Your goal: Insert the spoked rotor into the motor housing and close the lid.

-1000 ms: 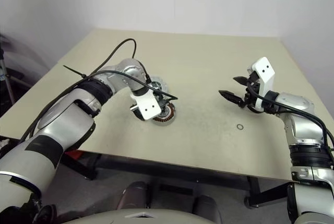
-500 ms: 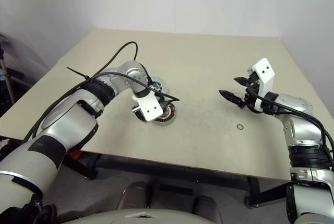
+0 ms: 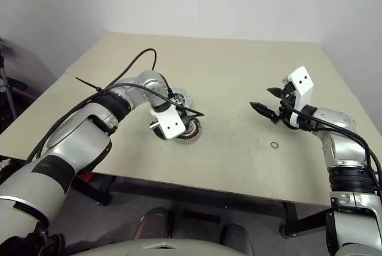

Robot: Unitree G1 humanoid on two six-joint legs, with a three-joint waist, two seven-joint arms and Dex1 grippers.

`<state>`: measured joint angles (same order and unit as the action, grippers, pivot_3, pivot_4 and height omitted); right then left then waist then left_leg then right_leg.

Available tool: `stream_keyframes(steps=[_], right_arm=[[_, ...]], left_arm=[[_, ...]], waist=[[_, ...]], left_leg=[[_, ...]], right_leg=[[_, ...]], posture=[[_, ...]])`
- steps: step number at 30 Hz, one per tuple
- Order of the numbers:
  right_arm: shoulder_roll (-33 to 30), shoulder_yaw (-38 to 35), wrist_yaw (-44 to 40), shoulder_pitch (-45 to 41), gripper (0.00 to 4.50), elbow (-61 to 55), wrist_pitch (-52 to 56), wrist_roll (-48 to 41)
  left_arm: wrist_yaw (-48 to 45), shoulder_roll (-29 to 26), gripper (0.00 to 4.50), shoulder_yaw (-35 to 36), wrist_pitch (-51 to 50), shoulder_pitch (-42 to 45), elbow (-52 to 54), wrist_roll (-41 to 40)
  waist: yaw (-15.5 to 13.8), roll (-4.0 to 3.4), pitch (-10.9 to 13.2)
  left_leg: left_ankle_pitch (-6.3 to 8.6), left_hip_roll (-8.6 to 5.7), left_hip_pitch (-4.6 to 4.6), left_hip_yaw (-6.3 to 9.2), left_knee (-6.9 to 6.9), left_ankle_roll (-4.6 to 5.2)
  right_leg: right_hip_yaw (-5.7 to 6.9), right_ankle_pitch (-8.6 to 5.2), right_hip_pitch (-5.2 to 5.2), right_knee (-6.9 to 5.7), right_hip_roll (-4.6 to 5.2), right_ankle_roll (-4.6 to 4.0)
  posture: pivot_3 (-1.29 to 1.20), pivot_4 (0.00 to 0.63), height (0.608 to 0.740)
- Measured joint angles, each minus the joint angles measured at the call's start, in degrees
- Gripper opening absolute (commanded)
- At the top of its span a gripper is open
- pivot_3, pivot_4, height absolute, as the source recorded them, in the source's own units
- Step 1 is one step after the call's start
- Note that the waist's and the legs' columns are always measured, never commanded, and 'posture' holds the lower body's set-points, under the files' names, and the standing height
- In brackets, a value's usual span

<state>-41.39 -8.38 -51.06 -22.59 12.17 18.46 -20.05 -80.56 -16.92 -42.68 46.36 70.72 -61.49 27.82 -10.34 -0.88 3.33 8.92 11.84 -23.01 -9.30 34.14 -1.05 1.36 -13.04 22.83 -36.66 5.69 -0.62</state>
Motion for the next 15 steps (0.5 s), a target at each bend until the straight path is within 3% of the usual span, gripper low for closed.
stream_keyframes(steps=[12, 15], right_arm=[[0.1, 0.0, 0.8, 0.0, 4.35, 0.0, -0.5, 0.0], [0.1, 0.0, 0.9, 0.0, 4.35, 0.0, -0.6, 0.0]], left_arm=[[2.0, 0.1, 4.48, -0.1, 0.0, -1.1, -1.0, 1.9], [2.4, 0.2, 3.91, 0.0, -0.1, -1.1, -1.1, 2.0]], waist=[[0.2, 0.01, 0.0], [0.2, 0.01, 0.0]], left_leg=[[0.00, 0.00, 0.01, 0.00, -0.02, -0.01], [0.00, 0.00, 0.02, 0.00, -0.03, -0.01]], right_leg=[[0.00, 0.00, 0.00, 0.01, 0.00, 0.00], [0.00, 0.00, 0.00, 0.01, 0.00, 0.00]], posture=[[0.00, 0.000, 0.740], [0.00, 0.000, 0.740]])
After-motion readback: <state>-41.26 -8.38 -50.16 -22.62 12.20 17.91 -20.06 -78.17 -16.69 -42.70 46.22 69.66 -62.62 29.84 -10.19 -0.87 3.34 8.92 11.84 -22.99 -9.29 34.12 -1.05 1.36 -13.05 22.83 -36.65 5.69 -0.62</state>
